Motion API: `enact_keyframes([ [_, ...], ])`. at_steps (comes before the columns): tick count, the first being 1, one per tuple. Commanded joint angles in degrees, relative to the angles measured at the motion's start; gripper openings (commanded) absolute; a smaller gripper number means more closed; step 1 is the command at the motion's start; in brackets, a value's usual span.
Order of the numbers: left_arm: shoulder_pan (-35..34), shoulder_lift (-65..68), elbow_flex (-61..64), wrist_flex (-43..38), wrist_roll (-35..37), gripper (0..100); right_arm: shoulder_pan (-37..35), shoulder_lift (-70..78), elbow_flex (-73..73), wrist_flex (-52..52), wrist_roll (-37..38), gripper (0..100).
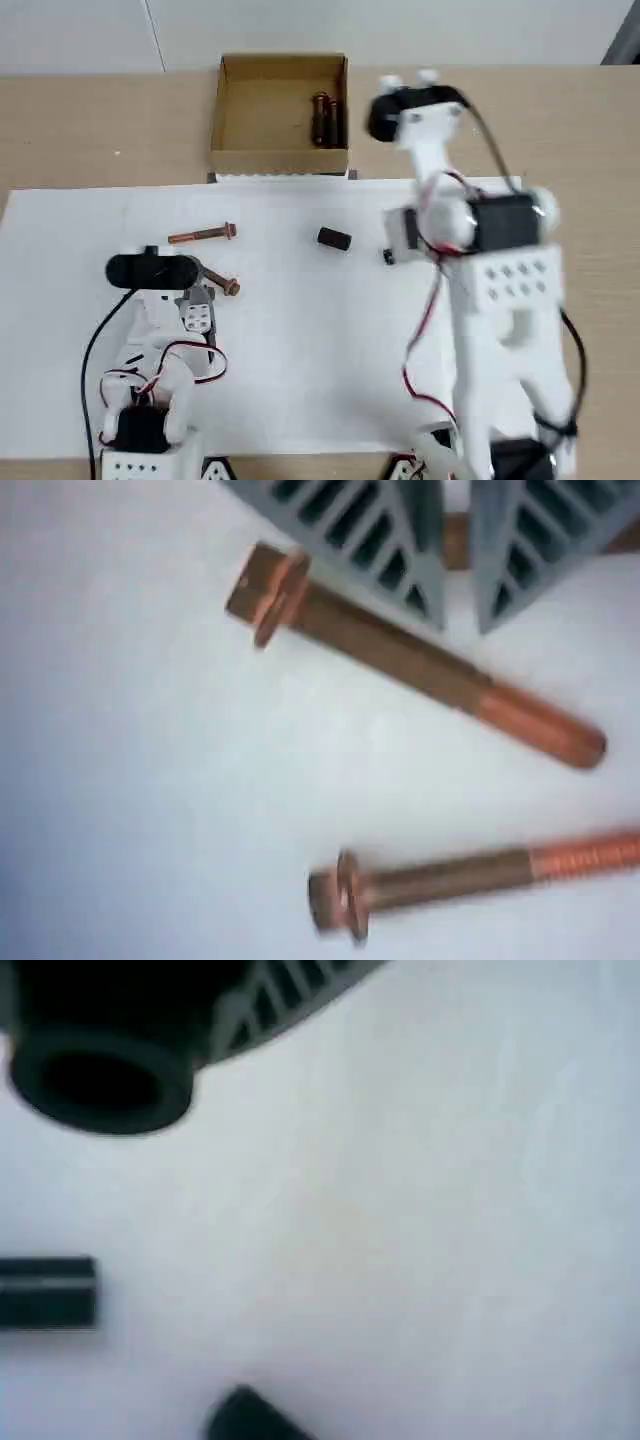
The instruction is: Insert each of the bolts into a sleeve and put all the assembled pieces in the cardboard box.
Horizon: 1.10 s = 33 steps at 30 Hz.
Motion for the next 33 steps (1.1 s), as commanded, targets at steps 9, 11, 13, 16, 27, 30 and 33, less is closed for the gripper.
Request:
enact_keyframes([
  [9,-0.53,23.74,-26.15,4.84,-3.43,1,12.88,-21.85,24.18,-2.07,-0.70,0.3],
  [11,-0.53,33.49,-33.71,5.10,-3.43,1,13.93,-24.13,27.34,-2.59,-0.79,0.3],
  [13,-0.53,42.29,-41.10,6.07,-3.43,1,14.64,-26.33,30.42,-3.38,-0.79,0.3],
  [16,-0.35,53.80,-51.56,10.29,-3.43,1,16.13,-29.67,33.41,-3.74,-0.88,0.3],
  [27,-0.44,81.41,-74.77,21.36,-23.03,1,22.73,-38.81,40.18,-5.23,-0.88,0.3],
  [30,-0.53,87.74,-78.37,23.38,-26.90,1,23.16,-40.13,40.70,-5.85,-0.88,0.3],
  [33,-0.44,93.71,-82.51,25.41,-32.26,1,23.16,-40.75,40.88,-5.85,-0.88,0.3],
])
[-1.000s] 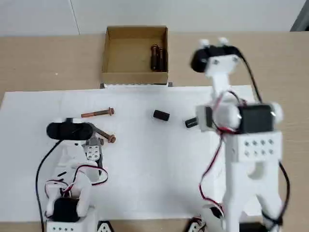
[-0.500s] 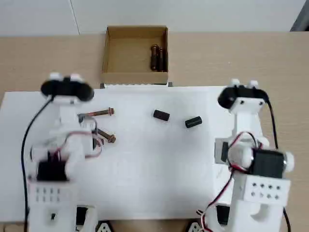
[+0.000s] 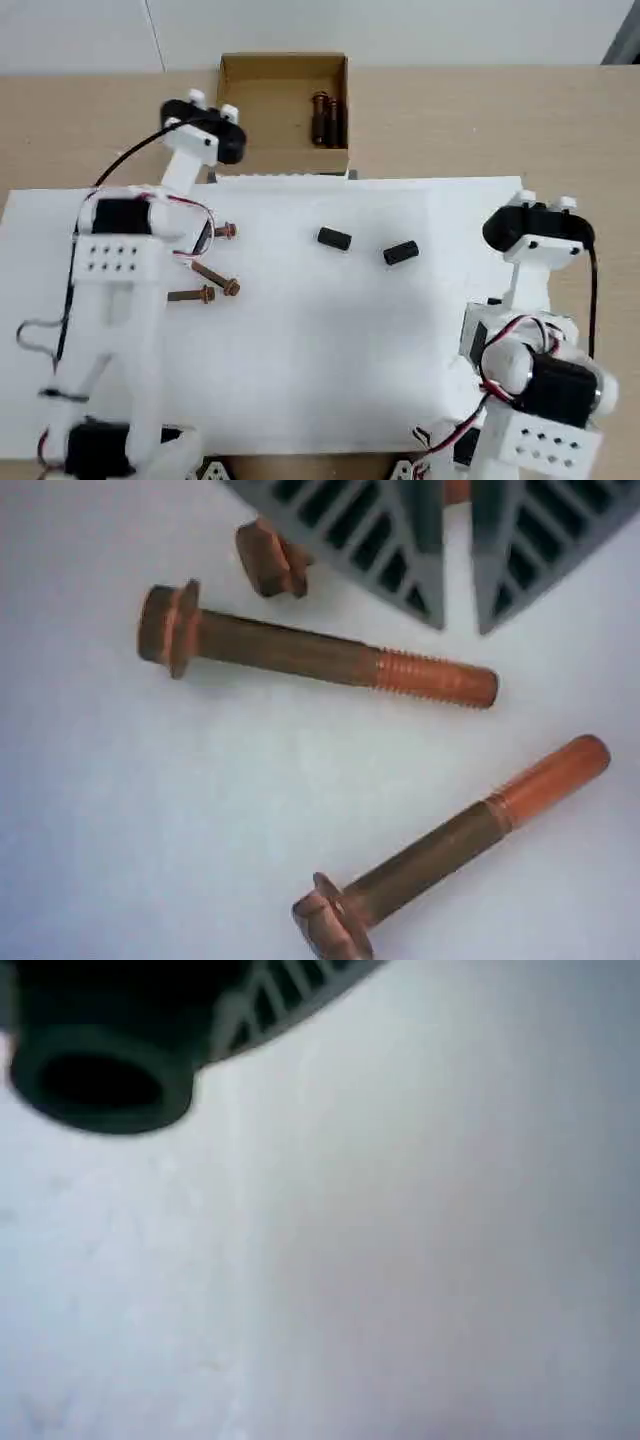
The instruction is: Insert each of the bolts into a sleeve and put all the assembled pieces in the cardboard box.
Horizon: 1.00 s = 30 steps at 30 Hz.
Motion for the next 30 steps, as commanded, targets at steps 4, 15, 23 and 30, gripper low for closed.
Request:
enact_keyframes([
  [4,0.18,11.52,-12.62,5.19,-14.42,1,0.48,-2.24,-0.35,-0.92,-0.62,0.3],
  [15,0.70,31.03,-33.63,13.80,-29.54,13,0.31,-3.30,-0.35,-0.92,-0.26,0.3],
  [23,1.14,43.52,-44.09,16.88,-33.93,13,0.22,-3.30,-0.35,-1.01,-0.18,0.3],
  [30,1.05,48.97,-49.01,16.88,-36.22,13,0.22,-3.30,-0.35,-1.01,-0.18,0.3],
])
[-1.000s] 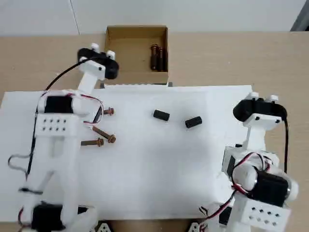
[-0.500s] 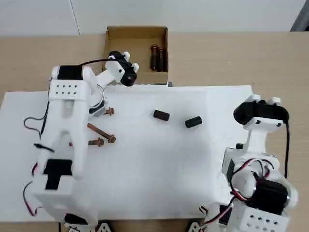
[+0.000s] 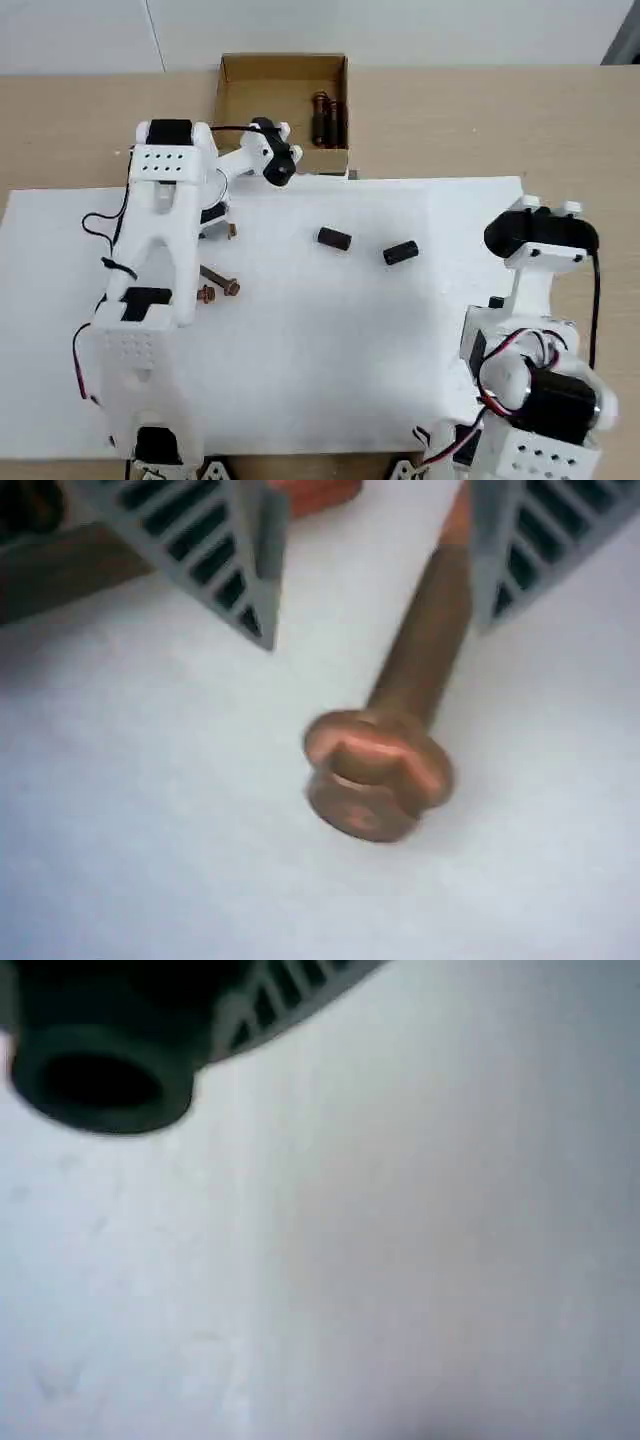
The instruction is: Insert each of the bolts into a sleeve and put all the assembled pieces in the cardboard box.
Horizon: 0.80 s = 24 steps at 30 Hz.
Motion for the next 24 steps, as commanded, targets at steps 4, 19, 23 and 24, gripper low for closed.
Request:
enact_keyframes([
  [4,0.44,2.81,-4.70,0.44,-1.23,13,0.22,-0.48,-0.35,-1.01,-0.18,0.3],
  [19,0.53,12.13,-12.18,0.35,-1.85,1,0.13,-0.48,-0.35,-1.27,2.55,0.3],
  [23,0.88,12.48,-13.23,0.44,-1.76,0,0.13,-0.48,-0.53,-1.10,2.64,0.4],
  [24,1.23,12.22,-13.14,0.53,-1.76,0,0.04,-0.57,-0.62,-1.01,2.64,0.4],
])
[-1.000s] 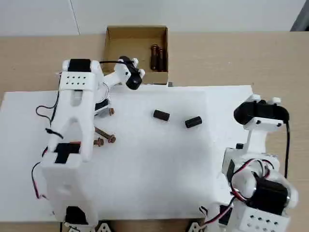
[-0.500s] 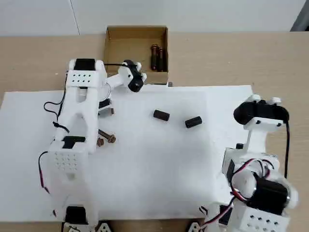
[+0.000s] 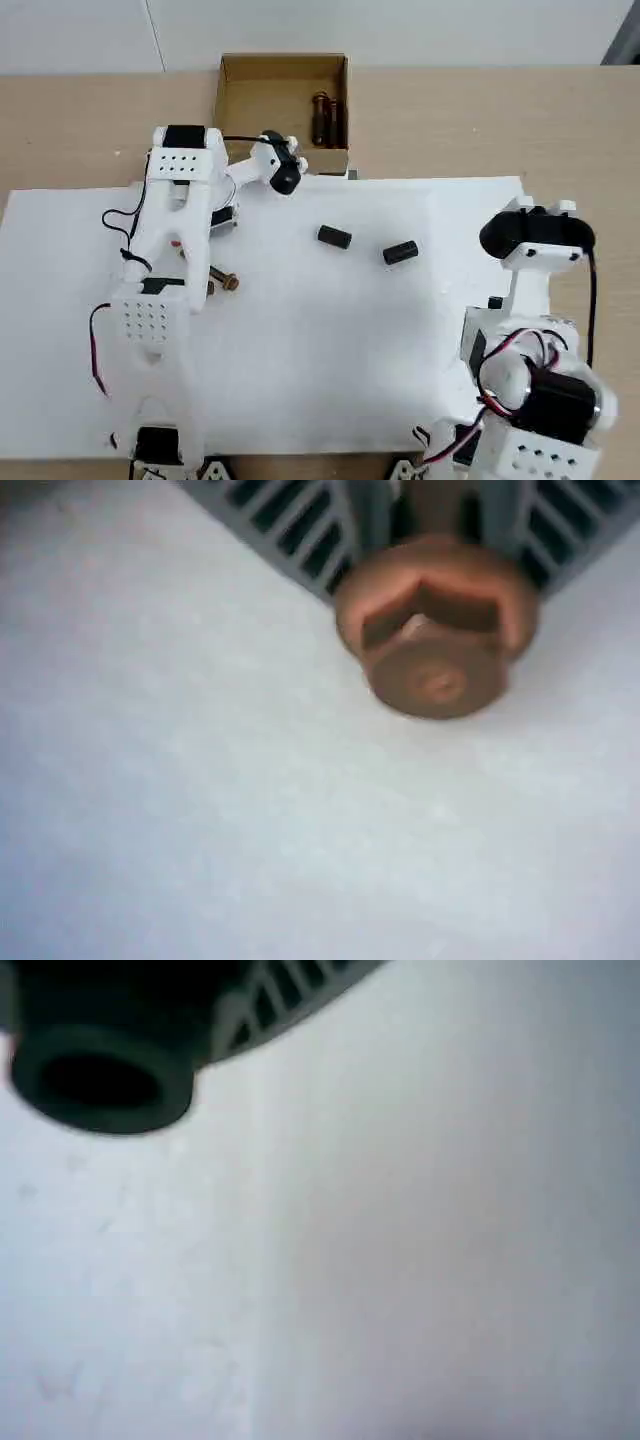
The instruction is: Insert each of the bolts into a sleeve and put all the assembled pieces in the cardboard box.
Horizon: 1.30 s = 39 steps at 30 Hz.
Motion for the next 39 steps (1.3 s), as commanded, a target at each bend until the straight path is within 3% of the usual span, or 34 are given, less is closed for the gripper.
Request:
enact_keyframes([
  [1,0.97,-0.88,-2.77,0.44,-0.26,0,0.04,-0.57,-0.70,-1.01,0.79,0.4],
  [9,2.64,-4.13,-9.10,3.78,2.37,0,0.04,-0.57,-6.77,0.84,1.05,0.4],
  [14,7.12,-13.89,-6.81,3.69,22.33,0,0.48,-0.57,-6.86,1.89,3.52,0.4],
  [17,9.85,-20.04,-3.38,3.69,28.92,0,0.48,-0.92,-6.95,1.98,3.60,0.4],
  [28,12.66,-46.68,15.25,3.34,30.59,0,0.48,-14.99,-6.51,1.80,8.88,0.4],
  [33,12.40,-58.64,25.80,-2.46,34.64,0,0.48,-16.75,-3.16,-0.04,8.53,0.3],
  [39,12.57,-72.35,43.82,-15.82,41.41,0,0.22,-21.58,6.33,-7.52,8.35,0.3],
])
